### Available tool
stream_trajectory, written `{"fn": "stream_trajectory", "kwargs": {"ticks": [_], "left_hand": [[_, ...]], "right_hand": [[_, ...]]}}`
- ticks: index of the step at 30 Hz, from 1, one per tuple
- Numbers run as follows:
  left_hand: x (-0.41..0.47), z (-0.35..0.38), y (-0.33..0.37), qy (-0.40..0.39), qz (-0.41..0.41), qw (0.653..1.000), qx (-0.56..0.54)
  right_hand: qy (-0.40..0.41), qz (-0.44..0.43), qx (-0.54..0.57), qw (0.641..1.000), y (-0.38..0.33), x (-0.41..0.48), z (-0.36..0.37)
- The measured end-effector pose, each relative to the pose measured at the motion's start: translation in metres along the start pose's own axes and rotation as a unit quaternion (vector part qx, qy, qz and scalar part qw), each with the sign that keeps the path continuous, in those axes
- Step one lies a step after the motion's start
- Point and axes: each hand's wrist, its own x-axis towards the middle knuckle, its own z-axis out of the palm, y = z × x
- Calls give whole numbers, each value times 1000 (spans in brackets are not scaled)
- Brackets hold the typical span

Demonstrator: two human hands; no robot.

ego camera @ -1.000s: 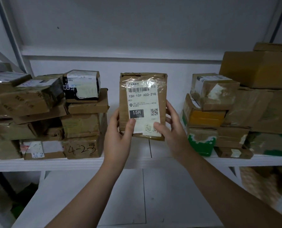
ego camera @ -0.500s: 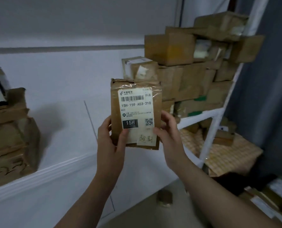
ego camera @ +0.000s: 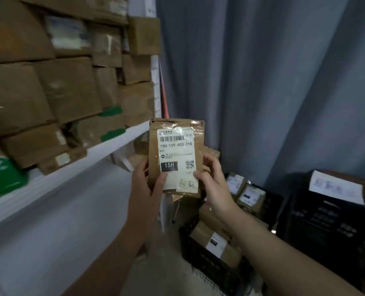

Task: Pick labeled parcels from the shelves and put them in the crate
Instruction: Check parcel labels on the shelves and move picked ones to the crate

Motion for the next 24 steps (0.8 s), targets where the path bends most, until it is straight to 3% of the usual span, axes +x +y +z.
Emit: {"fn": "stream_trajectory", "kwargs": {"ticks": [6, 11, 17, 21, 24], "left_hand": [[-4, 106, -25, -119, -30, 992, 22], [-3, 158, -64, -235, -84, 966, 63], [29, 190, -117, -391, -93, 914, 56], [71, 204, -169, -500, -103, 858, 63], [97, 216, -205, -540, -94, 831, 98]], "right_hand": [[111, 49, -31, 992, 38, -2, -96], [192, 109, 20, 975, 74, -4, -143], [305, 143, 46, 940, 116, 23, -172], [374, 181, 49, 908, 147, 46, -178], [409, 221, 39, 885, 178, 53, -173]]}}
